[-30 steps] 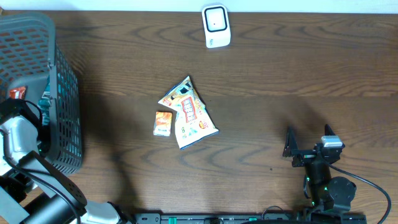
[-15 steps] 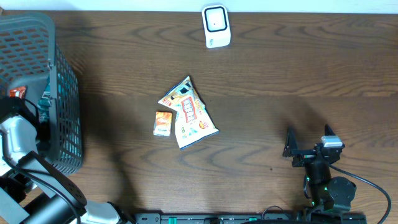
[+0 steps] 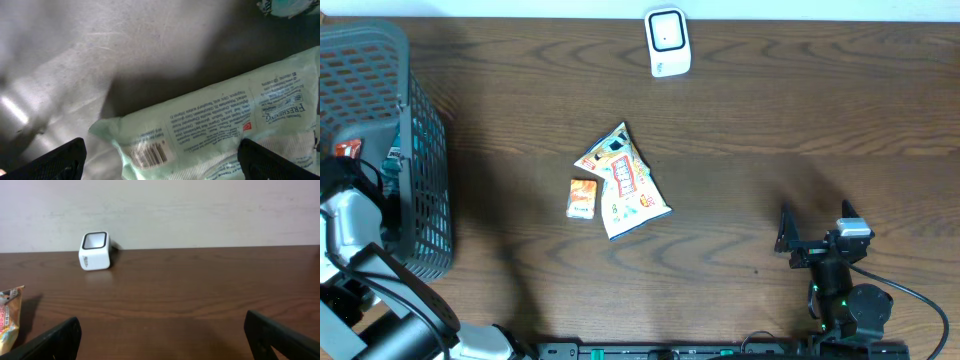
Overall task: Scan the item barcode
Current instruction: 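Return the left gripper into the basket toward the wet-wipe pack, then grasp the light-green wet-wipe pack in the basket and lift it out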
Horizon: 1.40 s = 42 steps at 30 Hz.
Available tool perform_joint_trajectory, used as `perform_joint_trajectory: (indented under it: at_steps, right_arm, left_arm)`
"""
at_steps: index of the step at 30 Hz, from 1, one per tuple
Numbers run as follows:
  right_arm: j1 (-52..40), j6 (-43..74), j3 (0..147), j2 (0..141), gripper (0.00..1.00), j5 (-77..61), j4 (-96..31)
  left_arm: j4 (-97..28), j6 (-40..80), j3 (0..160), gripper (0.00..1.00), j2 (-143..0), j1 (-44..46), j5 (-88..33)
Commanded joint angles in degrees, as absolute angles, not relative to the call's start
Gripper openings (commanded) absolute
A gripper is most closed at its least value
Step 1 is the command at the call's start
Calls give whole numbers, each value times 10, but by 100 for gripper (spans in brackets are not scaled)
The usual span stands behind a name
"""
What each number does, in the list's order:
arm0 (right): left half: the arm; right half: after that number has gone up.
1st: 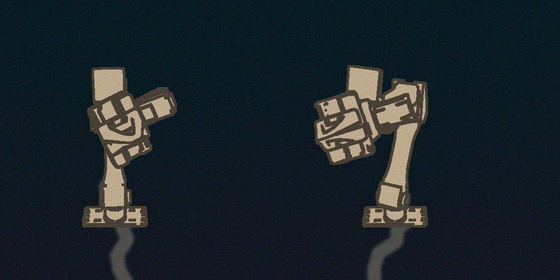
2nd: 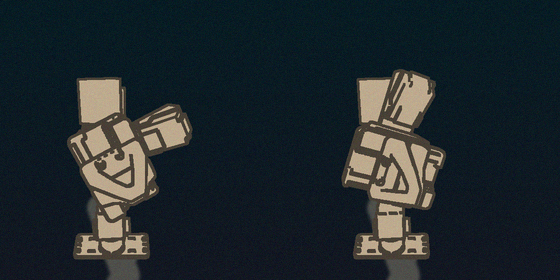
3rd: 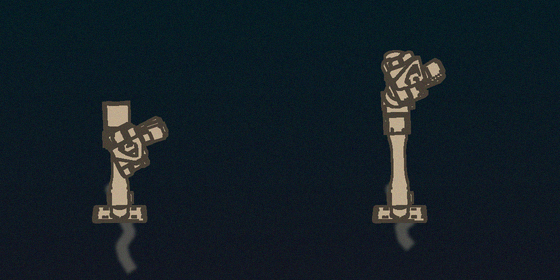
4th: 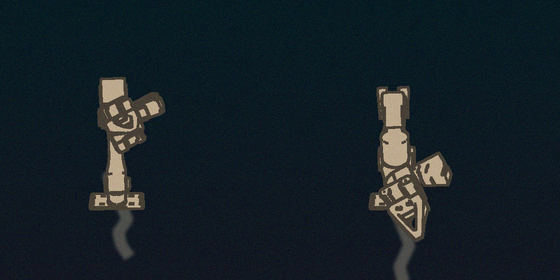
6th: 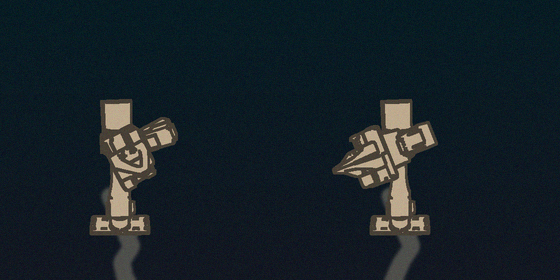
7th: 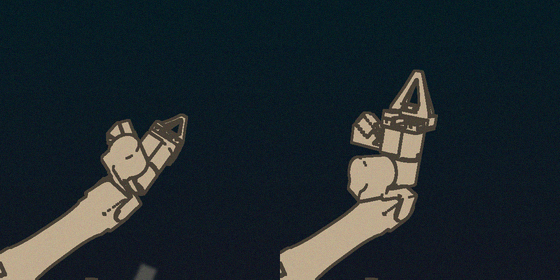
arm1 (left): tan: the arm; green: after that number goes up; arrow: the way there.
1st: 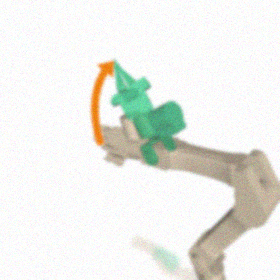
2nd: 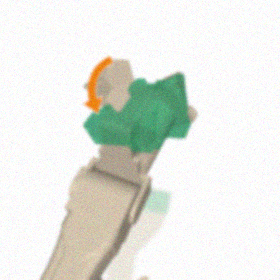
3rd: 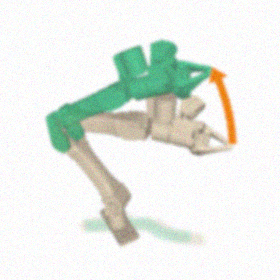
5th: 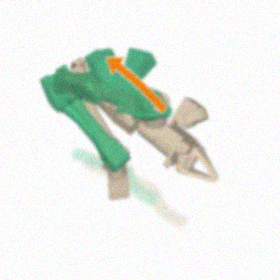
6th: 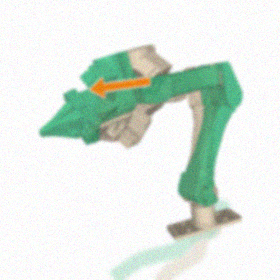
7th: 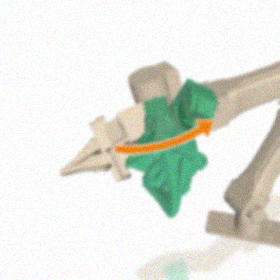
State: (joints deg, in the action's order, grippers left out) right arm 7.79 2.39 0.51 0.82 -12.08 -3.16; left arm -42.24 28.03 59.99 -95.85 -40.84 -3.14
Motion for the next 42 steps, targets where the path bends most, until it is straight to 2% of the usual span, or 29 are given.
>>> perform_joint_trajectory:
  at_steps: [1,2,4,6,8,15,23,28,36,39,42]
  right_arm:
    - [75,30,3,4,99,-119,-32]
    - [75,30,3,4,99,-119,-32]
    - [75,30,3,4,99,-119,-32]
    - [75,30,3,4,99,-119,-32]
    - [75,30,3,4,99,-119,-32]
    - [75,30,3,4,99,-119,-32]
    - [75,30,3,4,99,-119,-32]
    - [75,29,3,4,99,-119,-32]
    - [75,30,3,4,99,-119,-32]
    - [75,30,3,4,99,-119,-32]
    - [75,30,3,4,99,-119,-32]
  left_arm:
    - [-413,269,550,98,-967,-411,-56]
    - [-407,273,538,94,-969,-411,-58]
    - [-401,279,526,57,-971,-411,-58]
    - [-397,279,525,30,-971,-411,-58]
    - [-395,279,526,8,-969,-411,-57]
    - [-414,279,582,7,-950,-418,-57]
    - [-521,279,780,7,-871,-452,-56]
    - [-537,282,854,7,-804,-456,-58]
    - [-535,295,861,7,-677,-441,-255]
    - [-521,298,861,8,-636,-404,-314]
    - [-499,292,861,7,-599,-338,-324]
